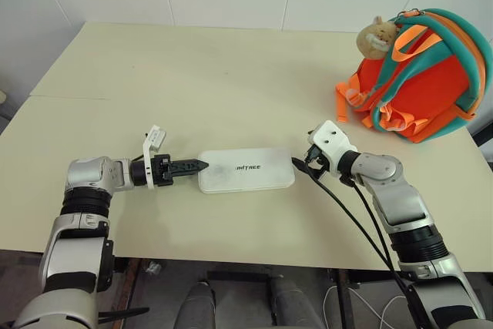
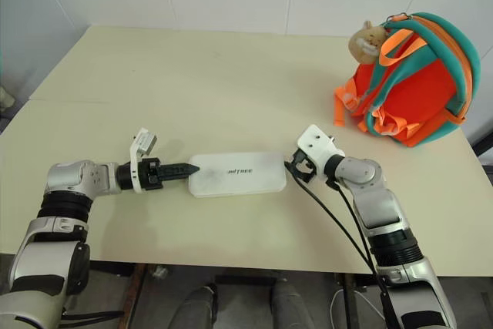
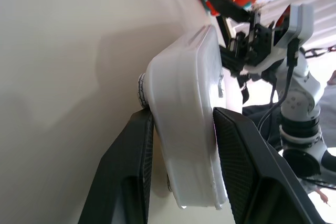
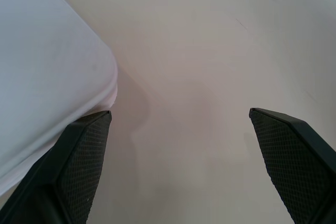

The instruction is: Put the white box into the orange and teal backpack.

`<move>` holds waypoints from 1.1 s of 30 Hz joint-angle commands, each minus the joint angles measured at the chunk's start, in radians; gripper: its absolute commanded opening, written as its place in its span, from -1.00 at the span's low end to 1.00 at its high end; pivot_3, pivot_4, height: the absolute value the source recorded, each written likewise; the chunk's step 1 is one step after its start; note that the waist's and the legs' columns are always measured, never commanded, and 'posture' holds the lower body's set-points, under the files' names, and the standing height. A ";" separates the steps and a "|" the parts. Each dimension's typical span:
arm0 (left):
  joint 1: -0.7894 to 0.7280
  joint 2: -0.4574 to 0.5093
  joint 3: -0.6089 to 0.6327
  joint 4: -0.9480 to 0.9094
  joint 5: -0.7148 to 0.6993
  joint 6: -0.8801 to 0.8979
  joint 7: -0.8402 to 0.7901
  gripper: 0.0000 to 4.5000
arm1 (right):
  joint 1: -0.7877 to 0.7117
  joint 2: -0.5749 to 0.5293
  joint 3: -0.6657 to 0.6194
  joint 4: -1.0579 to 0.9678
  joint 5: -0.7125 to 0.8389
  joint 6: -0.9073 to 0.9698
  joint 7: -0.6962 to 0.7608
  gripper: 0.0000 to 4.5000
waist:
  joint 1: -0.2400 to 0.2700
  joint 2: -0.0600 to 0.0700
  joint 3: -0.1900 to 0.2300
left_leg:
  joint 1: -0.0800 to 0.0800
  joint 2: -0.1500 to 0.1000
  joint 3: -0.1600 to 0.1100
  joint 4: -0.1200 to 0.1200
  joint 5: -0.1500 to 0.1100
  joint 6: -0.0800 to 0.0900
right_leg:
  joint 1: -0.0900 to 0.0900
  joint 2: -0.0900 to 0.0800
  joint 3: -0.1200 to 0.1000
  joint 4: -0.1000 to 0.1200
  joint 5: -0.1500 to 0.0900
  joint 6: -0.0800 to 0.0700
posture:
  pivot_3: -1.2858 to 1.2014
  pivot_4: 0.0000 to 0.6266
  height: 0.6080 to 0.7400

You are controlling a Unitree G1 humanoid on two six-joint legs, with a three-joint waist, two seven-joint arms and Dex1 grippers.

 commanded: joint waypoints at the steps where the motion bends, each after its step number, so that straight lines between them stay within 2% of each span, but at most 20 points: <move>1: -0.019 -0.028 0.016 -0.067 -0.049 0.016 0.013 -0.37 | 0.005 0.022 0.013 -0.050 0.024 -0.004 0.007 1.00 | -0.001 0.000 0.000 | 0.000 0.000 0.000 0.000 0.000 0.000 | 0.000 0.000 0.000 0.000 0.000 0.000 | 0.03 -0.52 1.00; 10: -0.001 0.000 0.091 -0.118 -0.115 0.072 0.032 -0.45 | 0.015 0.000 -0.089 -0.049 0.041 0.036 -0.048 1.00 | -0.002 0.000 0.000 | 0.000 0.000 0.000 -0.001 0.000 0.000 | 0.000 0.000 0.000 -0.001 0.000 0.000 | 0.03 -0.52 1.00; 25: -0.008 0.039 0.219 -0.137 -0.193 0.087 0.118 -0.45 | 0.071 -0.032 -0.227 -0.121 0.094 0.128 -0.123 1.00 | -0.002 0.001 0.001 | -0.002 0.001 0.000 -0.005 -0.001 -0.001 | -0.001 0.000 0.000 -0.006 0.000 0.000 | 0.03 -0.52 1.00; 33: 0.000 0.020 0.319 -0.169 -0.256 0.100 0.201 -0.45 | -0.032 0.008 -0.395 -0.027 0.144 0.161 -0.291 1.00 | -0.001 0.001 0.001 | -0.002 0.001 0.000 -0.005 -0.001 -0.001 | -0.001 -0.001 0.000 -0.007 0.000 0.000 | 0.03 -0.52 1.00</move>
